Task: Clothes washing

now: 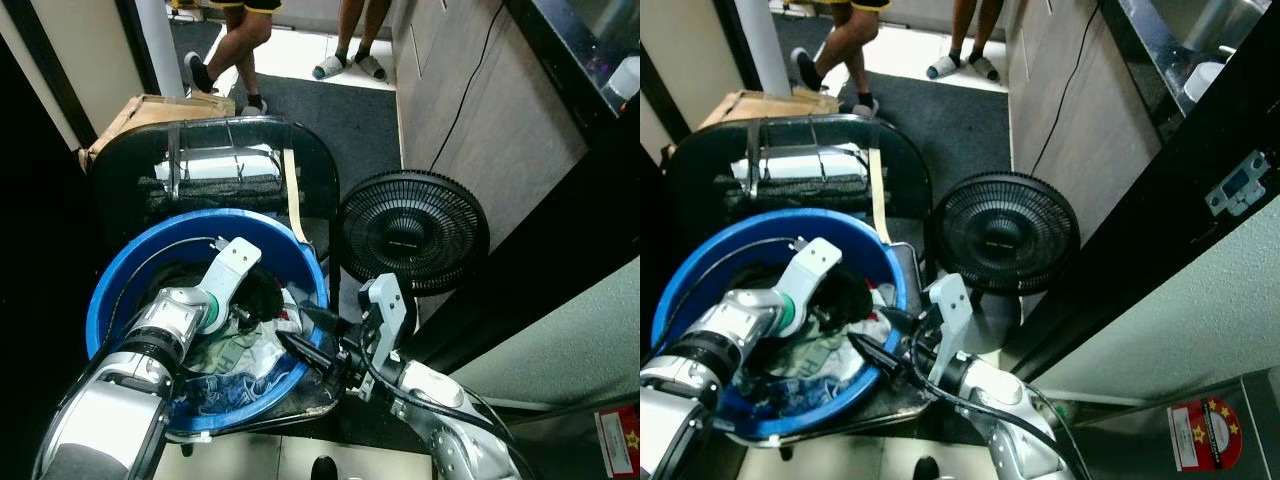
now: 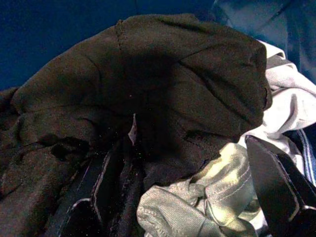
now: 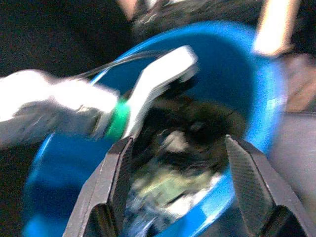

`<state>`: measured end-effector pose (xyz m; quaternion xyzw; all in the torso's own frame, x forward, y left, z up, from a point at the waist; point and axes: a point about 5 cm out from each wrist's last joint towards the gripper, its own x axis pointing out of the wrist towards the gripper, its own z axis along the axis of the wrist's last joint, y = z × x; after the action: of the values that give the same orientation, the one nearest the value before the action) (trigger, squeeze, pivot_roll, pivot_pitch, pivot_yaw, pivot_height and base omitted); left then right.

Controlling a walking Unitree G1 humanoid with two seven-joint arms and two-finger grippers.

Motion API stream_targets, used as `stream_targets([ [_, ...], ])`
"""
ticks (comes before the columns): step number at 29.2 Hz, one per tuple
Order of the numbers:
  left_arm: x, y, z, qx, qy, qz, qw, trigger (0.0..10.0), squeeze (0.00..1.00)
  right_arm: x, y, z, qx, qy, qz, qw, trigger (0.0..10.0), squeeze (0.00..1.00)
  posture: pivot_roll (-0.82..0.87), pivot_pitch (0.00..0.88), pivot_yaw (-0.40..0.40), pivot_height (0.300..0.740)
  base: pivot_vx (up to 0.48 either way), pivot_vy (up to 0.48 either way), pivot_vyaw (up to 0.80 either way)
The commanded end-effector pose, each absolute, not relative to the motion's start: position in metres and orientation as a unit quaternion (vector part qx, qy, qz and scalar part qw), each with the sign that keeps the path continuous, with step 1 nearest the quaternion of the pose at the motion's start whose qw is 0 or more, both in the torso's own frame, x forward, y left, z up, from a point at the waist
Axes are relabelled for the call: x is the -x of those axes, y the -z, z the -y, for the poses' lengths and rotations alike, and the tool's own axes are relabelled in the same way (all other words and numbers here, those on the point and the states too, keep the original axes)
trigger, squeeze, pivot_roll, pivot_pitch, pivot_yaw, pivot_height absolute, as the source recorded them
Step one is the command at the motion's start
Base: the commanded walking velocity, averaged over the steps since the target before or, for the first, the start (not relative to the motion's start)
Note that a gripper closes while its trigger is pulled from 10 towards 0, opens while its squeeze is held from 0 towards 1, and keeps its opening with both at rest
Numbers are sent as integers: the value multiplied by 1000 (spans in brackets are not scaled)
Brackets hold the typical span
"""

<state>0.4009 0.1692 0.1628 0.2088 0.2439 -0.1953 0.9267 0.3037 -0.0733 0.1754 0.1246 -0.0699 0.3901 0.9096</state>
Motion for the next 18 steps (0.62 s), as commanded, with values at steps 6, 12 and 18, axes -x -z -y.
stream_targets([
  [6,-398,-156,-172,-218,202,-259,919,10000,0,-293,-185,97,-131,-342,101,925,10000,0,78,383,-16,740,0,0,0],
  [12,-397,-154,-169,-232,215,-267,910,10000,0,-263,-178,115,-129,-356,70,923,10000,0,77,377,-13,740,0,0,0],
  [18,-392,-141,-168,-239,218,-314,893,10000,0,-257,-174,118,-129,-361,57,922,10000,0,82,378,-12,740,0,0,0],
])
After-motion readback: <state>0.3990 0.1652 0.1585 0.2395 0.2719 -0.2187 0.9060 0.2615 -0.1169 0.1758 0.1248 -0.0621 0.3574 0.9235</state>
